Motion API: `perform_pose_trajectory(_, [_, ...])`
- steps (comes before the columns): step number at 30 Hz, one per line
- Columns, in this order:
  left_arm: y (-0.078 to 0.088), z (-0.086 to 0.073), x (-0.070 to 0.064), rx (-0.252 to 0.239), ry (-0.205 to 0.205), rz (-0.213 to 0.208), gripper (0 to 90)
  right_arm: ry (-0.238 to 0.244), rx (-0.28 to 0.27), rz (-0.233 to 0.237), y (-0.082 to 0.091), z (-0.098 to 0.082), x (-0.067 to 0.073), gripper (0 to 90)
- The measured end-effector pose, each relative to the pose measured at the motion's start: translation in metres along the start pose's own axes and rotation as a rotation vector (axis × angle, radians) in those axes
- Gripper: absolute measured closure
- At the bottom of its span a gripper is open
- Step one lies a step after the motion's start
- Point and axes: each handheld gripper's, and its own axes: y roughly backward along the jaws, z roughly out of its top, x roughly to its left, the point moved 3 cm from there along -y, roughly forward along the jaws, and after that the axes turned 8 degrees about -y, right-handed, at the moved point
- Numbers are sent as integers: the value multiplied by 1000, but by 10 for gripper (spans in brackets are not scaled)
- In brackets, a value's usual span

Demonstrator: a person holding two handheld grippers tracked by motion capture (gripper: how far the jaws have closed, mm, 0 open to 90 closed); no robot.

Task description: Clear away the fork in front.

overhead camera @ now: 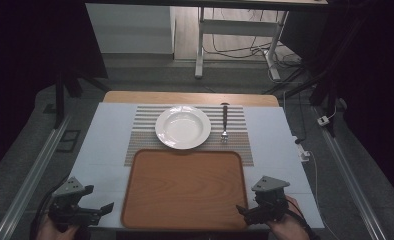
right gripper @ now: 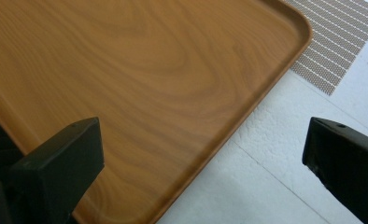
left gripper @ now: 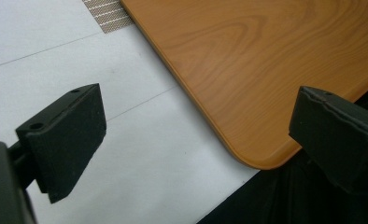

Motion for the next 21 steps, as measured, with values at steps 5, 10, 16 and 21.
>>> perform_pose_trajectory(5, [0,0,0,0,2,1,40,63,8,-62,-9,5,4,0])
perform_pose_trajectory(10, [0,0,0,-5,1,-1,39,105,27,-78,-20,11,6,0])
perform_pose_trajectory(16, [1,0,1,-6,4,-6,38,191,48,-109,-29,21,13,0])
perform_pose_trajectory(21, [1,0,1,-7,2,-3,38,282,80,-145,-39,29,19,0])
